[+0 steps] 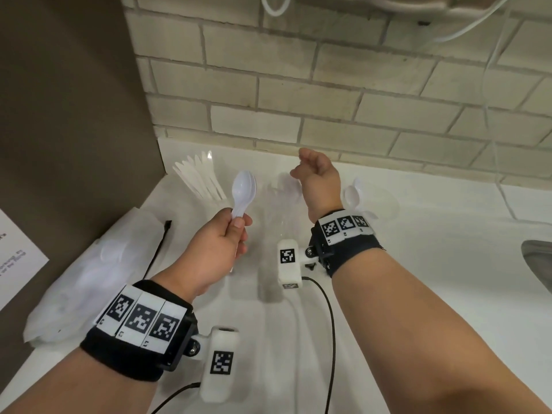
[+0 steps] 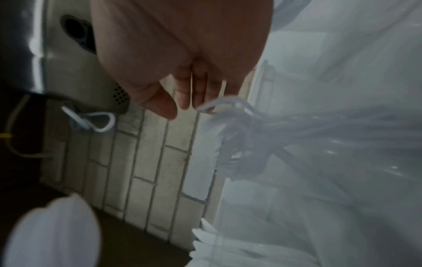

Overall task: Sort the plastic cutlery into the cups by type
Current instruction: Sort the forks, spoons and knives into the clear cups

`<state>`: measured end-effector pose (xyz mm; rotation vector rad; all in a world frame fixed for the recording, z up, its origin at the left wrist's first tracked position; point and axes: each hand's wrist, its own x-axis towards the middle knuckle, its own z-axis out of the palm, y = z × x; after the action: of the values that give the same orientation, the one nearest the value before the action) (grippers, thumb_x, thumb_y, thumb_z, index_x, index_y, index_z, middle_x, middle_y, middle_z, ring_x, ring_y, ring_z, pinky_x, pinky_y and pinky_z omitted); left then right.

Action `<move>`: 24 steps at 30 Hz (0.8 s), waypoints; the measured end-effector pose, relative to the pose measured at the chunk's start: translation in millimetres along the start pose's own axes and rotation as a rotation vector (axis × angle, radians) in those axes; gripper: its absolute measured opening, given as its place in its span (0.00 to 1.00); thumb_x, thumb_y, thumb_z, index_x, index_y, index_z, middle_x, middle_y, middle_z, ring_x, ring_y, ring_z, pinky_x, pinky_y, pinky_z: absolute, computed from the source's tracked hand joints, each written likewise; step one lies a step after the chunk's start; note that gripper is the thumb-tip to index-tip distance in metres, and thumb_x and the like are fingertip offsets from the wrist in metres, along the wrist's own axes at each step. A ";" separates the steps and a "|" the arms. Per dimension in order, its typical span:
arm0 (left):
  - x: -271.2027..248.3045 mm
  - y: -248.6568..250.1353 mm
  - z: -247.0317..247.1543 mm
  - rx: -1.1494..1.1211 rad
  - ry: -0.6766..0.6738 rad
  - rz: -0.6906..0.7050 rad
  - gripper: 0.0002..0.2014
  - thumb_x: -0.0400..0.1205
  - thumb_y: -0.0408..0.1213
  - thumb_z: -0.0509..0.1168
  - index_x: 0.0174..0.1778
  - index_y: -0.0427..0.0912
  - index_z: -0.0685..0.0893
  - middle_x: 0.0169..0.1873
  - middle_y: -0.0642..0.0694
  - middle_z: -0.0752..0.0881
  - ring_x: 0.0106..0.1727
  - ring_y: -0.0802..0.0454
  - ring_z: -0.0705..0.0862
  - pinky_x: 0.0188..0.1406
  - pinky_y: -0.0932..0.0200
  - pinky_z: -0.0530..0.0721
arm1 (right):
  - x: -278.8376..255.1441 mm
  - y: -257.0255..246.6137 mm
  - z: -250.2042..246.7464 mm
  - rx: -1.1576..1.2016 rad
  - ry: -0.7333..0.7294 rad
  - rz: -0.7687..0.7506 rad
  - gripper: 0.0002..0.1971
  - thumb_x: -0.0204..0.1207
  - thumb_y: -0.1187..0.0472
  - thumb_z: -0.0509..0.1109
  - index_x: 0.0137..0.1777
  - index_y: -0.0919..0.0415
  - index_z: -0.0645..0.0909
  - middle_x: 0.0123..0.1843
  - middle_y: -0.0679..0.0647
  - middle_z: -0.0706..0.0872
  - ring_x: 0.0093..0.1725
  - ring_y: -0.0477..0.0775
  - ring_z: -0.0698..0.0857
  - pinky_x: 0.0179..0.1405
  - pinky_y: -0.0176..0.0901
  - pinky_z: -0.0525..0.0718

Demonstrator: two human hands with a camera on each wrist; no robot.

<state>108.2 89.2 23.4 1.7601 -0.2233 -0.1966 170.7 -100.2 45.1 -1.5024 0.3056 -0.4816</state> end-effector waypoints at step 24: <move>-14.9 1.8 59.2 0.535 -0.382 0.034 0.18 0.85 0.49 0.60 0.66 0.44 0.76 0.51 0.53 0.82 0.48 0.55 0.81 0.46 0.61 0.75 | -76.5 -51.1 -65.2 0.009 -0.037 -0.167 0.25 0.77 0.80 0.49 0.52 0.48 0.75 0.41 0.56 0.78 0.34 0.50 0.80 0.45 0.48 0.86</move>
<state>78.7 36.7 13.7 2.2356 -0.6271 -0.4843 67.0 -120.3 84.5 -1.5333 0.1492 -0.5868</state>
